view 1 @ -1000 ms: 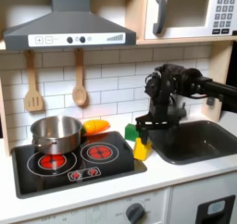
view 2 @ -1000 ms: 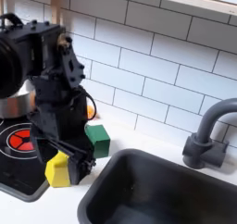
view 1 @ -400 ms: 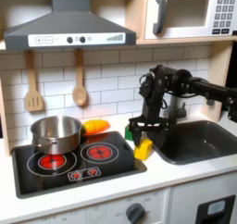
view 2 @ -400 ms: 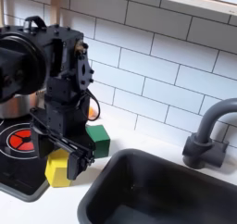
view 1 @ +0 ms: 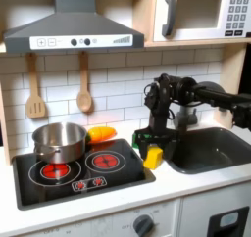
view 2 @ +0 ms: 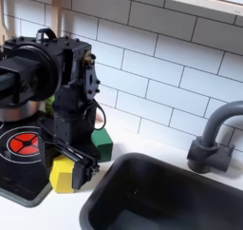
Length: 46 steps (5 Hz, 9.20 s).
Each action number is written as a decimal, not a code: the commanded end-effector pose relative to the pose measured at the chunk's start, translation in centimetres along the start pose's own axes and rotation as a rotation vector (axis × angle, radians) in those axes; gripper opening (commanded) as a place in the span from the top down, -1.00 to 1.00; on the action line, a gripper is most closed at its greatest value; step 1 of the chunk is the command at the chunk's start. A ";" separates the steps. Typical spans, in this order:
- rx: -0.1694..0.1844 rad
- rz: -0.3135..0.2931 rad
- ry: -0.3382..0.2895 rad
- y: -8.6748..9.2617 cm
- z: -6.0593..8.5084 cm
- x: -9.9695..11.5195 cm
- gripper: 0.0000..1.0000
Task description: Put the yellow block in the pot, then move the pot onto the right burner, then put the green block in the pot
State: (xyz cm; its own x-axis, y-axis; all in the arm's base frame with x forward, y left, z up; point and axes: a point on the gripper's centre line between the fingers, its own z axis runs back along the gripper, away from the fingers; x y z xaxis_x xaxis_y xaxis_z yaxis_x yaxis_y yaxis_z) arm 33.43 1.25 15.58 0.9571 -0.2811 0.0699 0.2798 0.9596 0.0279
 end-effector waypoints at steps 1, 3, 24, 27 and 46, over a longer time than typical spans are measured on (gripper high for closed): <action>-0.013 0.006 -0.010 -0.1 -0.4 -0.1 -1.00; -0.017 0.023 -0.001 -0.2 -1.1 -0.5 -1.00; -0.006 0.189 -0.255 16.8 5.8 2.9 1.00; -0.005 0.246 -0.245 19.3 4.8 1.4 1.00; -0.185 -0.124 -0.092 14.7 0.4 4.8 1.00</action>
State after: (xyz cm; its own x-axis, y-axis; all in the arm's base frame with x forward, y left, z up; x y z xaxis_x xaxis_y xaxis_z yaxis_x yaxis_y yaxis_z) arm 42.06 14.36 17.21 0.9072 -0.3832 0.1738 0.4064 0.9050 -0.1259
